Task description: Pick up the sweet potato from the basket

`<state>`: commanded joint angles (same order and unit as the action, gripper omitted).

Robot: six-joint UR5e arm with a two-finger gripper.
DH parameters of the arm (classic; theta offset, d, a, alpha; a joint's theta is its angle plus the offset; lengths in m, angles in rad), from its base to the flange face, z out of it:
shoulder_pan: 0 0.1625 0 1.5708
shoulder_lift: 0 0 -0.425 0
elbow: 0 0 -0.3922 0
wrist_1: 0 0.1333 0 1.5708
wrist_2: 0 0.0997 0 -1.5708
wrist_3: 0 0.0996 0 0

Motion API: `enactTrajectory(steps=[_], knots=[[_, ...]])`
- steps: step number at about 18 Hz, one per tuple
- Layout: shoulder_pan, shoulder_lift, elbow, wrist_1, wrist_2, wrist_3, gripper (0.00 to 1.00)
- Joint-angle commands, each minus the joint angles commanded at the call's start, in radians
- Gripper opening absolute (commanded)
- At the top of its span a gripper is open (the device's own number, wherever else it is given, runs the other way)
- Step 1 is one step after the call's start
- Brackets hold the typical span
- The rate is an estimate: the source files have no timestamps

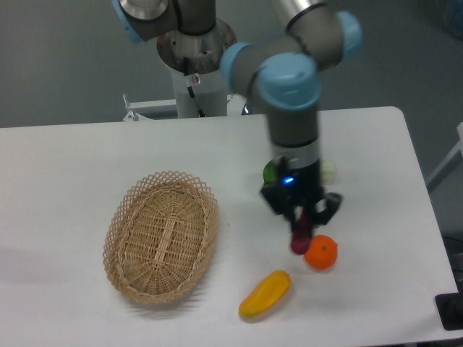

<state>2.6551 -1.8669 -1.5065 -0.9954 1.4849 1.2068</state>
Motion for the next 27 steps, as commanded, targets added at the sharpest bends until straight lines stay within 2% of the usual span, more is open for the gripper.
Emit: enactTrajectory(steps=[3, 5, 27], knots=[[0.060, 0.000, 0.019, -0.055, -0.020, 0.124, 0.32], [0.066, -0.002, 0.023, -0.057, -0.020, 0.175, 0.32], [0.080, -0.002, 0.037, -0.065, -0.040, 0.178, 0.32]])
